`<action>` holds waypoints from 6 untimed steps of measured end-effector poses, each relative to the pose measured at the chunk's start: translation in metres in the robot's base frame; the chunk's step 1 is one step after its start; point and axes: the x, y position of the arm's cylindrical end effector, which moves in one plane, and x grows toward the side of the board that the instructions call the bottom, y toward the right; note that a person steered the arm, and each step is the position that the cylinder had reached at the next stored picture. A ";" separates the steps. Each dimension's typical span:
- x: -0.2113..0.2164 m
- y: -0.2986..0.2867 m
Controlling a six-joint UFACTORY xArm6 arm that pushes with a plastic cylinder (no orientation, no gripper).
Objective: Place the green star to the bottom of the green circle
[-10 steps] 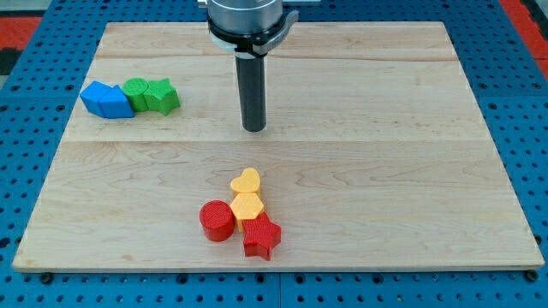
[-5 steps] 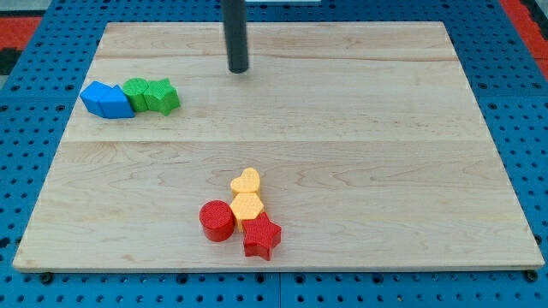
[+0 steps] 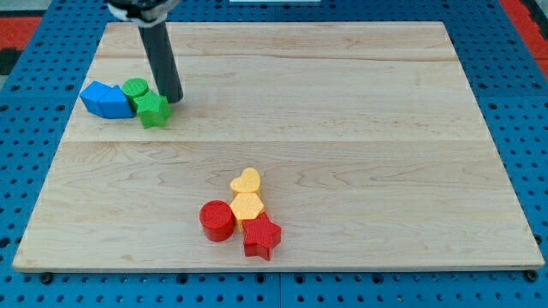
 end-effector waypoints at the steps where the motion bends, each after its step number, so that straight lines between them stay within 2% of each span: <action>1: 0.033 0.000; 4: 0.002 0.000; 5: 0.052 -0.010; 6: 0.082 -0.015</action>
